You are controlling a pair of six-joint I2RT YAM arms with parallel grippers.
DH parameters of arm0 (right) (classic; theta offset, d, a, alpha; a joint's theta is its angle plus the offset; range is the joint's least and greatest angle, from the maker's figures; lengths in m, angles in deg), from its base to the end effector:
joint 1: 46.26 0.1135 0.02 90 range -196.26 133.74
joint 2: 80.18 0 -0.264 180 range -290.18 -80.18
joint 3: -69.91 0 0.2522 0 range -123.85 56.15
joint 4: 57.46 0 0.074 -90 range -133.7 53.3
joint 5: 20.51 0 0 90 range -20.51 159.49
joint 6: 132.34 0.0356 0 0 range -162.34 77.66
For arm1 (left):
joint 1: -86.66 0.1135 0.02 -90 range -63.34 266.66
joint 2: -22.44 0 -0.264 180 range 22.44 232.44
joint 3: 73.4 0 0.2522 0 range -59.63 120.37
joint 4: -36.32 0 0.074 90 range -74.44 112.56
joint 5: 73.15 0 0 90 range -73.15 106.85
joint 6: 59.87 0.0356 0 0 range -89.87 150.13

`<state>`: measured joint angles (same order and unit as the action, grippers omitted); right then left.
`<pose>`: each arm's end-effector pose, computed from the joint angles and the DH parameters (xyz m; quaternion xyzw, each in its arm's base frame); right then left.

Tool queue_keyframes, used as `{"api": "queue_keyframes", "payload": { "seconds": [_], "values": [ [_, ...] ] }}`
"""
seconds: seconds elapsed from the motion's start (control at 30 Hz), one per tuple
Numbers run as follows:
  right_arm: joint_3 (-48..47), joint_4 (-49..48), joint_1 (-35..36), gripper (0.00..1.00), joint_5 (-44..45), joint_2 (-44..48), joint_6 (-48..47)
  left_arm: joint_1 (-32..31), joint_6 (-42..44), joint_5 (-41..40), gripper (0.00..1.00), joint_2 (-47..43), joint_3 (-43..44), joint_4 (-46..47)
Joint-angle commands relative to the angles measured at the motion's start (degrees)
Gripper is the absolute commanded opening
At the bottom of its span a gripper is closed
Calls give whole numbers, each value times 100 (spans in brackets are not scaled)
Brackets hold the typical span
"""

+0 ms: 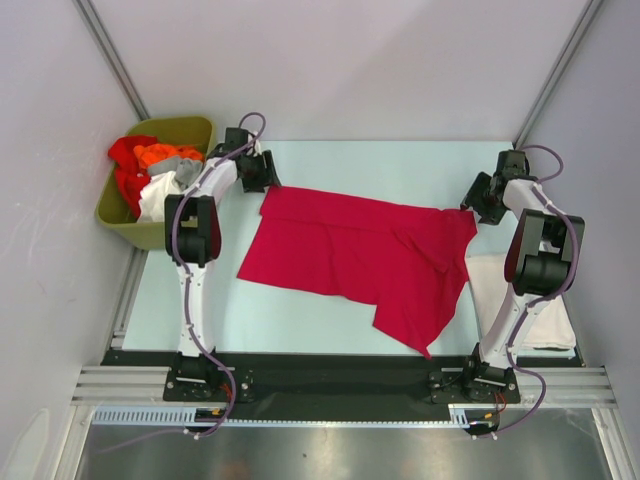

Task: Fold and stack the t-shirts
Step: Fold the tshirt

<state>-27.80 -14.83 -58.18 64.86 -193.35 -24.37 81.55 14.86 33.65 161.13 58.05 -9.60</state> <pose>0.4163 -0.0849 0.1960 0.2370 0.9311 0.0533 0.2722 0.5303 -0.0577 0.1695 -0.0371 0.9390 -0.1917 0.2831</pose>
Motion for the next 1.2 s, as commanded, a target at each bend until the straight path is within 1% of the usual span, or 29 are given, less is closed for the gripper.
{"api": "queue_keyframes", "payload": {
  "seconds": [0.0,0.1,0.13,0.2,0.3,0.33,0.43,0.5,0.6,0.63,0.7,0.73,0.83,0.9,0.93,0.97,1.0,1.03,1.07,1.1,1.17],
  "values": [
    [-228,-161,-56,65,-100,-83,-110,27,191,131,63,52,219,-80],
    [-272,-179,-65,65,-153,-144,-128,27,147,192,63,175,246,-88],
    [-281,-179,-65,65,-170,-153,-128,27,95,201,60,210,246,-88],
    [-272,-179,-65,65,-171,-180,-180,27,33,271,57,255,263,-71],
    [-211,-179,-82,66,-74,-162,-259,27,-64,368,49,325,263,-36],
    [-210,-179,-100,66,-74,-171,-268,27,-108,368,43,351,263,-18],
    [-237,-188,-117,67,-117,-206,-330,27,-187,351,35,351,281,-9],
    [-298,-232,-117,66,-161,-302,-321,27,-248,351,31,369,290,-1],
    [-342,-258,-109,63,-337,-408,-260,71,-380,403,21,369,290,43],
    [-325,-276,-108,62,-364,-408,-234,80,-450,421,16,369,290,61],
    [-264,-389,-108,61,-442,-417,-207,141,-547,465,11,395,290,105],
    [-246,-442,-100,60,-460,-452,-207,167,-687,526,5,395,290,157],
    [-307,-618,-56,57,-469,-574,-155,229,-889,562,0,422,281,280],
    [-394,-645,-30,47,-452,-680,-93,238,-952,605,0,430,272,351],
    [-517,-601,40,40,-330,-715,-75,238,-1013,597,0,430,272,421],
    [-561,-531,76,39,-198,-812,-75,247,-1048,544,0,430,263,439],
    [-614,-487,111,25,151,-839,-66,247,-1101,492,0,422,237,517],
    [-684,-426,155,15,346,-891,-49,255,-1145,413,1,352,167,553],
    [-694,-425,173,8,452,-892,3,264,-1206,351,0,308,106,631],
    [-676,-477,181,0,810,-892,135,299,-1329,264,0,255,27,728],
    [-659,-722,199,0,910,-909,267,343,-1443,114,0,89,-175,1009]
  ]
}}
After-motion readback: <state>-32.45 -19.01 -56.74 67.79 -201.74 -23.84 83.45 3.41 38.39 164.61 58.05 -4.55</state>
